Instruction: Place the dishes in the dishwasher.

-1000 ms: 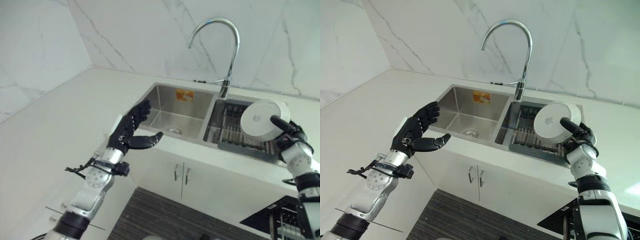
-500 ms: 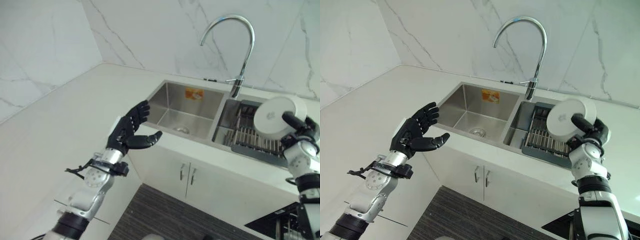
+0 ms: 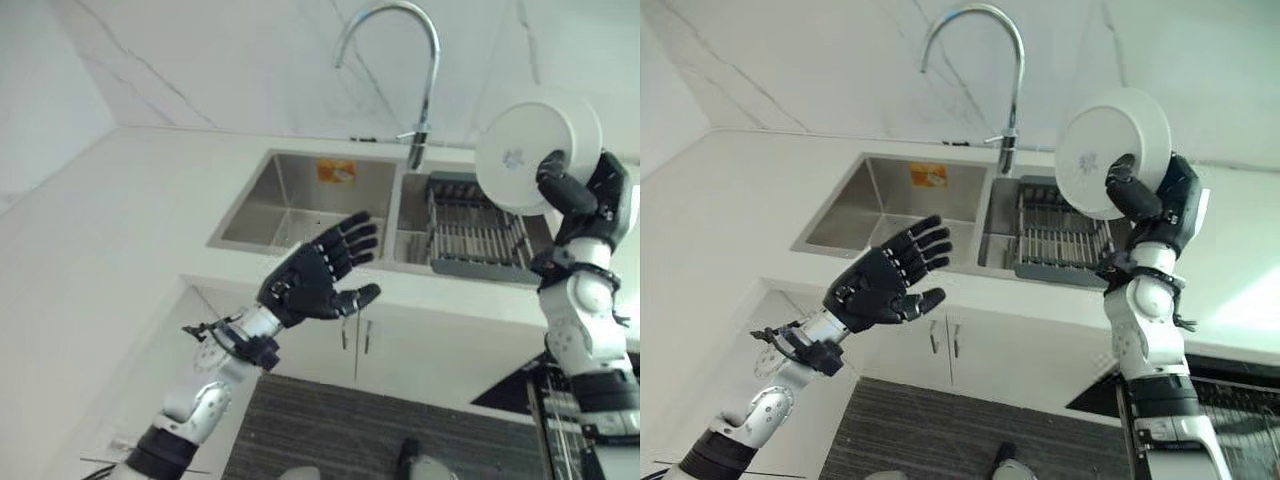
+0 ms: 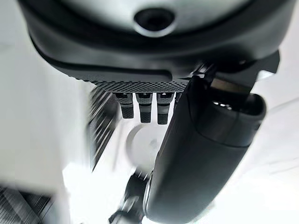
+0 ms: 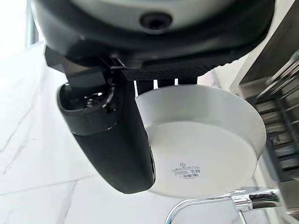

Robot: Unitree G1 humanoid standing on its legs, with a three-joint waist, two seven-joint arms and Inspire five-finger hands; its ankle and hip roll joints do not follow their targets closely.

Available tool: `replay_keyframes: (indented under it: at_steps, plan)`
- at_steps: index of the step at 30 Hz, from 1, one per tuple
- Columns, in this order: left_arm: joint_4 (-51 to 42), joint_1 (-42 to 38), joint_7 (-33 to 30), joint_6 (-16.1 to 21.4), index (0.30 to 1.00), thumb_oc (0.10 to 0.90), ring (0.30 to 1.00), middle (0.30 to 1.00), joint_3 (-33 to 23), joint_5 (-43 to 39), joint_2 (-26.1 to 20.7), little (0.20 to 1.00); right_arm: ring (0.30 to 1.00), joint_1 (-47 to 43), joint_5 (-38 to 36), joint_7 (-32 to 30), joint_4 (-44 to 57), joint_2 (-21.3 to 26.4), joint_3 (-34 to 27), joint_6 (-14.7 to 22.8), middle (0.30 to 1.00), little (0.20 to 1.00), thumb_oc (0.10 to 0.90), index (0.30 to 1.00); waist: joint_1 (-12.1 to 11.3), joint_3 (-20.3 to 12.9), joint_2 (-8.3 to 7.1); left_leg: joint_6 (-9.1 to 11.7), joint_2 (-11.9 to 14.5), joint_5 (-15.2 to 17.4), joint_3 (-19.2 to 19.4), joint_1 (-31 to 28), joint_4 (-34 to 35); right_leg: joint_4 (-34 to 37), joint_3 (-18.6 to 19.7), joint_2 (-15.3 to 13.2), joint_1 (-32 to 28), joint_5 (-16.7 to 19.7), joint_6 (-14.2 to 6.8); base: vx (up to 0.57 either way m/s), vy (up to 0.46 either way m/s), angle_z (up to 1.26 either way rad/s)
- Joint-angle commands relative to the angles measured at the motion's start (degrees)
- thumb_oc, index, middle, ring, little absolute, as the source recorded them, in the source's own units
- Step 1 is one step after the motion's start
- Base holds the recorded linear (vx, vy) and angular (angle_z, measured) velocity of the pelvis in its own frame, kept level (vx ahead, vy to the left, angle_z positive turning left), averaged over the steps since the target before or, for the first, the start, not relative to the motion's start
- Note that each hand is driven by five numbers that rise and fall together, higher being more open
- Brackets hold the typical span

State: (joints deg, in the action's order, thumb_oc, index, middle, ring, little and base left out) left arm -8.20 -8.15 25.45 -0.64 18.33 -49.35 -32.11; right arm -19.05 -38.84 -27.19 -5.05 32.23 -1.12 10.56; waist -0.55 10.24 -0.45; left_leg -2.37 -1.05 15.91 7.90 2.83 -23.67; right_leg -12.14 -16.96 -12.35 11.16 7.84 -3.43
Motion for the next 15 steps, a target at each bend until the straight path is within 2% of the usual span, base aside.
replay_keyframes:
  at_steps: [1, 3, 5, 6, 8, 9, 10, 15]
  plan:
    - [-10.2, 0.7, 11.7, -1.6, 0.9, 0.8, 0.9, 0.9, -0.9, -5.3, -0.7, 0.9, 0.3, -4.8, 6.2, 5.4, 7.6, 3.1, -4.1, 8.7, 0.3, 0.3, 0.4, 0.3, -0.2, -2.5, -0.56, 2.2, -0.6, -2.2, 1.0, -0.2, 6.5, -5.1, 2.9, -0.1, -1.9, -9.6, -8.1, -0.01, 0.118, -0.42]
    - [-10.8, 1.5, 13.1, -4.1, 0.9, 0.8, 0.9, 0.9, 0.7, -4.5, -0.7, 0.9, 0.3, -2.9, 4.8, 8.5, 10.0, 1.6, -3.5, 9.9, 0.3, 0.3, 0.4, 0.3, 0.6, -1.7, -1.09, 1.8, -1.2, -1.9, 1.6, -0.4, 6.5, -5.1, 3.1, -0.4, -0.6, -7.1, -9.0, -0.02, 0.091, -0.64]
    - [-10.2, 1.3, 13.0, -5.4, 0.9, 0.8, 0.9, 0.9, 2.5, -2.7, -0.9, 0.9, 0.3, -2.4, 0.7, 11.2, 12.4, -0.4, -2.4, 11.6, 0.3, 0.3, 0.4, 0.3, 0.9, -1.0, -1.84, 1.6, -1.2, -1.4, 3.6, -0.8, 6.5, -5.1, 0.5, -2.5, -0.4, -3.6, -10.1, -0.06, 0.047, -0.69]
    - [-10.0, 1.2, 12.3, -5.2, 0.9, 0.8, 0.9, 0.9, 3.2, -2.3, -0.8, 0.9, 0.3, -2.3, -0.4, 12.3, 13.1, -1.2, -2.0, 11.7, 0.3, 0.3, 0.4, 0.3, 0.7, -0.9, -1.92, 1.5, -1.0, -1.4, 4.5, -1.0, 6.5, -5.1, -0.4, -3.3, -0.9, -3.0, -10.2, -0.11, 0.034, -0.95]
    - [-8.3, 1.2, 10.4, -6.2, 0.9, 0.8, 0.9, 0.9, 4.8, -1.1, -0.1, 0.9, 0.3, -1.4, -3.0, 14.9, 16.1, -3.3, -0.2, 13.3, 0.3, 0.3, 0.4, 0.3, 0.1, -0.9, -1.16, 1.3, 1.2, -1.3, 8.5, -1.6, 6.5, -5.1, -3.2, -5.2, -3.9, -4.4, -9.8, -0.19, -0.004, -1.29]
    - [-7.9, 1.3, 10.4, -6.3, 0.9, 0.8, 0.9, 0.9, 5.1, -0.6, 0.1, 0.9, 0.3, -1.2, -3.1, 15.3, 16.5, -3.9, 0.0, 13.4, 0.3, 0.3, 0.4, 0.3, 0.0, -0.9, -0.89, 1.2, 1.7, -0.9, 9.1, -1.9, 6.5, -5.1, -3.4, -5.3, -4.6, -5.0, -9.8, -0.28, -0.112, -1.32]
    - [-5.2, 2.8, 10.5, -6.0, 0.9, 0.8, 0.9, 0.9, 7.1, 1.6, 1.9, 0.9, 0.3, -0.1, -2.6, 15.9, 17.9, -7.2, 0.8, 16.0, 0.3, 0.3, 0.4, 0.3, -0.3, -0.9, -0.07, 0.8, 3.9, -0.8, 11.8, -1.7, 6.5, -5.1, -3.9, -7.1, -7.2, -6.7, -8.7, -0.17, -0.108, -0.87]
    - [-1.6, 4.4, 9.4, -6.9, 0.9, 0.8, 0.9, 0.9, 9.2, 6.8, 3.6, 0.9, 0.3, 1.3, -3.7, 15.7, 19.7, -11.7, 1.7, 16.3, 0.3, 0.3, 0.4, 0.3, -1.3, -1.1, -0.34, 1.2, 5.4, -0.9, 13.6, -1.4, 6.5, -5.1, -4.3, -10.8, -8.3, -6.0, -9.5, -0.1, -0.203, -0.74]
